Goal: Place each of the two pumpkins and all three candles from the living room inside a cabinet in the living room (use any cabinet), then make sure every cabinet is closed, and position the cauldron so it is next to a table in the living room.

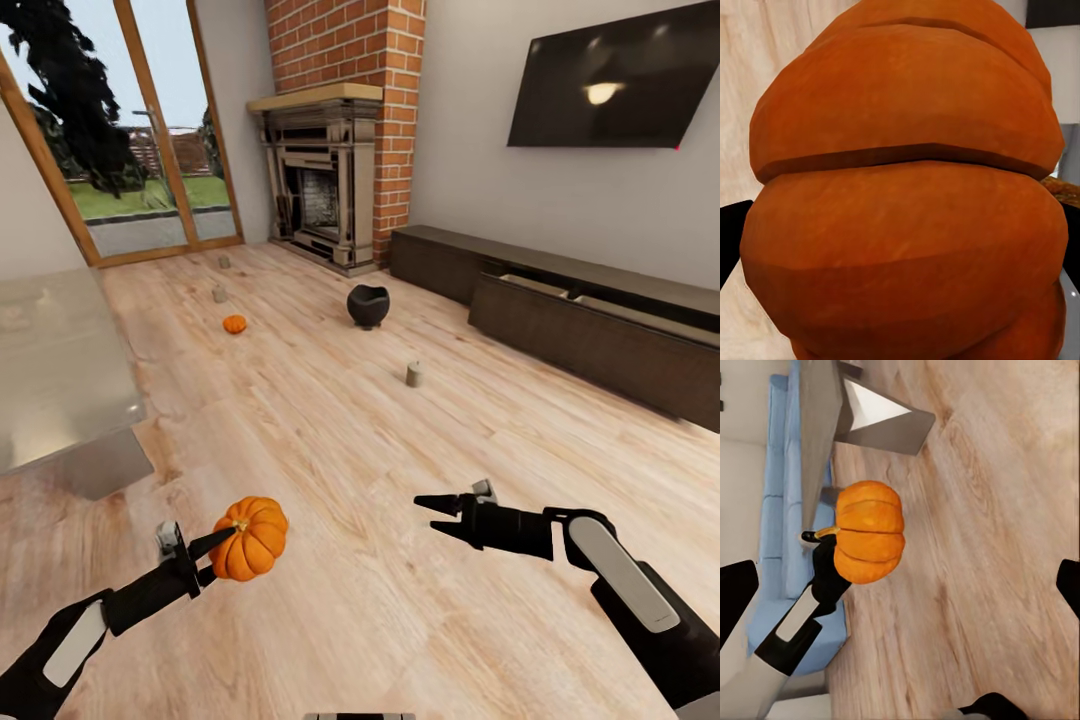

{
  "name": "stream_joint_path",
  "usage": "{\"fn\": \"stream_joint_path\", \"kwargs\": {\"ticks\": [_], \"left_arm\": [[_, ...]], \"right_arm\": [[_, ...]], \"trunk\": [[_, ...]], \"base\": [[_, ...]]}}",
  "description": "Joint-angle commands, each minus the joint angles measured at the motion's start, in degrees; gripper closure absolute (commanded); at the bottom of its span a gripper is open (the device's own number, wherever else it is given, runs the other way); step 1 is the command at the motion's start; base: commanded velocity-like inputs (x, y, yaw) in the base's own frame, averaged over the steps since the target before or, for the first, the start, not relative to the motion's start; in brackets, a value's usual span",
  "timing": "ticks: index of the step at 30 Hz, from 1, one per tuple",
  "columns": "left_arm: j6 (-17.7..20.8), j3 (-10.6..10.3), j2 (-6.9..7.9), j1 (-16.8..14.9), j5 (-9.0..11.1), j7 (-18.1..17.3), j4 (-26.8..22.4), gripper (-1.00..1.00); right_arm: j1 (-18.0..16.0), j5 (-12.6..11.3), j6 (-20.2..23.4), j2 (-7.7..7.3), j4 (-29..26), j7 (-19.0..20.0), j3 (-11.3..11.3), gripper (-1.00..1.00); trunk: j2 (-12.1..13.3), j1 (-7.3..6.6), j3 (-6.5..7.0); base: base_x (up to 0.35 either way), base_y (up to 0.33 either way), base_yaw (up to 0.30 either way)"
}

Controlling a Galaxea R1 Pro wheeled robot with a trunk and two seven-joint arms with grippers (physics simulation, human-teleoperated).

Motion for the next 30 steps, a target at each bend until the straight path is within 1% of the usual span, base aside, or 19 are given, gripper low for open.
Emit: {"fn": "stream_joint_path", "kwargs": {"ticks": [1,2,6,7,9,18,25,30], "left_arm": [[0.41,0.01,-0.01,-0.02,0.29,-0.05,-0.08,1.00],[0.41,-0.01,-0.03,-0.02,0.28,-0.05,-0.11,1.00],[0.41,0.02,-0.12,-0.02,0.28,-0.05,-0.15,1.00],[0.41,0.02,-0.14,-0.02,0.28,-0.05,-0.18,1.00],[0.41,0.02,-0.15,-0.02,0.28,-0.05,-0.16,1.00],[0.41,0.02,-0.15,-0.02,0.28,-0.05,-0.21,1.00],[0.41,0.02,-0.15,-0.02,0.28,-0.05,-0.23,1.00],[0.41,0.02,-0.15,-0.02,0.28,-0.05,-0.24,1.00]], "right_arm": [[-0.04,0.87,0.06,-0.03,0.37,0.58,0.05,-1.00],[-0.04,1.23,0.07,-0.03,0.69,0.57,0.05,-1.00],[-0.04,1.31,0.00,-0.04,1.98,0.15,-0.02,-1.00],[-0.04,1.31,0.03,-0.04,0.90,-0.03,-0.04,-1.00],[-0.04,1.31,0.03,-0.03,0.47,0.08,-0.07,-1.00],[-0.04,1.35,-0.07,-0.03,0.23,0.37,-0.13,-1.00],[-0.04,1.52,-0.10,-0.03,-0.01,0.13,0.03,-1.00],[-0.04,1.49,-0.10,-0.03,-0.02,0.11,0.04,-1.00]], "trunk": [[-0.02,0.01,-0.05],[-0.02,0.01,-0.05],[-0.02,0.01,-0.05],[-0.02,0.01,-0.05],[-0.02,0.01,-0.05],[-0.02,0.01,0.03],[-0.02,0.01,0.44],[-0.02,0.01,0.75]], "base": [[0.225,-0.207,0.000],[0.230,-0.208,0.000],[0.235,-0.209,0.000],[0.238,-0.209,0.000],[0.244,-0.205,0.000],[0.262,-0.193,0.014],[0.270,-0.188,0.187],[0.316,-0.115,0.216]]}}
